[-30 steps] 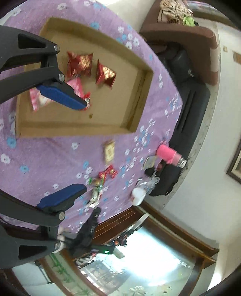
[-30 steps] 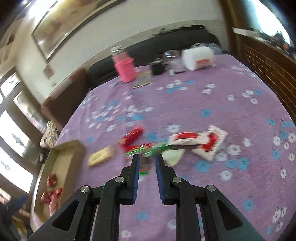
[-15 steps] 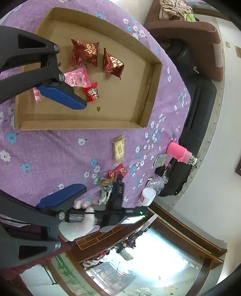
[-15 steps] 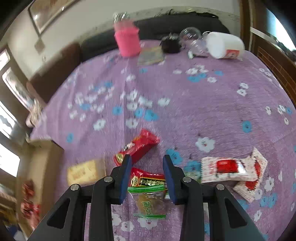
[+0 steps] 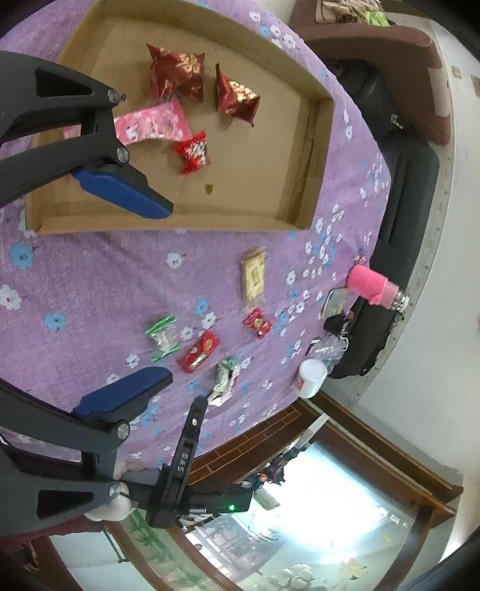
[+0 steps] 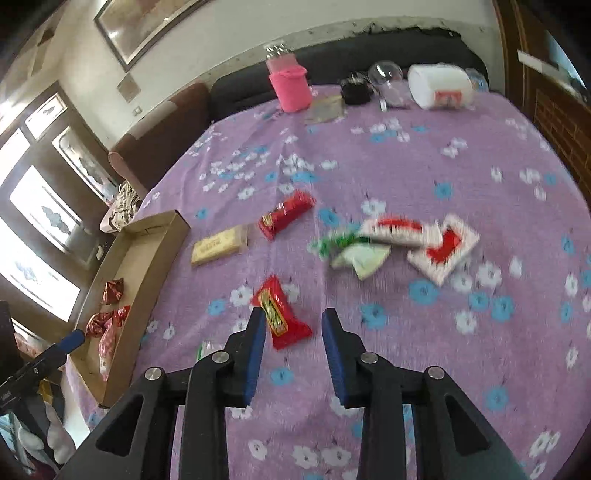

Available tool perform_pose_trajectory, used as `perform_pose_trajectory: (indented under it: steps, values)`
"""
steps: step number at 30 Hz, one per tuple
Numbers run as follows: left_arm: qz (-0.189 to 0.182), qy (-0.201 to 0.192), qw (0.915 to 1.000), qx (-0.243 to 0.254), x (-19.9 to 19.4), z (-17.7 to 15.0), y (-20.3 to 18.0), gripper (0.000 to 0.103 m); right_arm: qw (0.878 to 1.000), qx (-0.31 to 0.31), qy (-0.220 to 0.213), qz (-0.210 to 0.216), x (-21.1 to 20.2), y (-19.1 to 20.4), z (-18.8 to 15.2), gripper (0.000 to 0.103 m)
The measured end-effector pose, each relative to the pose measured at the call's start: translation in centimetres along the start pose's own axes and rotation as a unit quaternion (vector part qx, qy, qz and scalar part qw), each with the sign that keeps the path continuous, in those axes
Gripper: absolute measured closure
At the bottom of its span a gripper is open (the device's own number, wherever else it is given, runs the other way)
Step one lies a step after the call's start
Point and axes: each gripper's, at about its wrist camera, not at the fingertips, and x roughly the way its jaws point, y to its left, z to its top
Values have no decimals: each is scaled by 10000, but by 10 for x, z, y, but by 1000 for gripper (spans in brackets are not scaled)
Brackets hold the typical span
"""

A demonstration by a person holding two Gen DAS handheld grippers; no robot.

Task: Organize snacks
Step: 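Grasp the long red black-label packet with the right gripper, then grasp the clear green-strip zip bag with the left gripper while the right holds its packet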

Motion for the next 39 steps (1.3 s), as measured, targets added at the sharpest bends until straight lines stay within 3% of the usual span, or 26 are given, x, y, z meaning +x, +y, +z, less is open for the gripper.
perform_pose_trajectory:
  steps: [3, 5, 8, 13, 14, 16, 18, 25, 31, 33, 35, 39]
  values:
    - [15, 39, 9999, 151, 0, -4, -9, 21, 9996, -271, 36, -15, 18, 15, 0, 69]
    - [44, 62, 9996, 290, -1, -6, -15, 21, 9975, -654, -37, -260, 31, 28, 3, 68]
    - [97, 161, 9985, 524, 2, -10, -25, 21, 9940, -1018, 41, -393, 52, 42, 6, 54]
    - [264, 361, 9918, 1194, 17, -17, -49, 21, 9929, -1082, 107, -489, 73, 44, 3, 53]
    - [299, 389, 9900, 1319, 20, -18, -52, 21, 9928, -1095, 37, -486, 72, 44, 2, 54]
    - [390, 508, 9843, 1648, 33, -20, -63, 21, 9929, -1094, 49, -467, 72, 43, 1, 74]
    - [370, 626, 9798, 1864, 44, -21, -70, 21, 9940, -1026, 34, -387, 71, 40, 0, 82]
    - [592, 1091, 9622, 2424, 101, -20, -92, 21, 9987, -438, -199, -169, 61, 15, 4, 83]
    - [699, 1366, 9471, 2819, 141, -17, -103, 22, 9980, 280, -410, 380, 45, -13, 10, 83]
    - [744, 1441, 9421, 2935, 151, -18, -104, 25, 9970, 434, -463, 454, 42, -19, 11, 83]
    - [759, 1518, 9389, 2995, 159, -18, -104, 36, 9961, 536, -501, 481, 40, -22, 12, 83]
    - [713, 1661, 9366, 3003, 167, -17, -99, 39, 9959, 537, -512, 519, 38, -21, 11, 83]
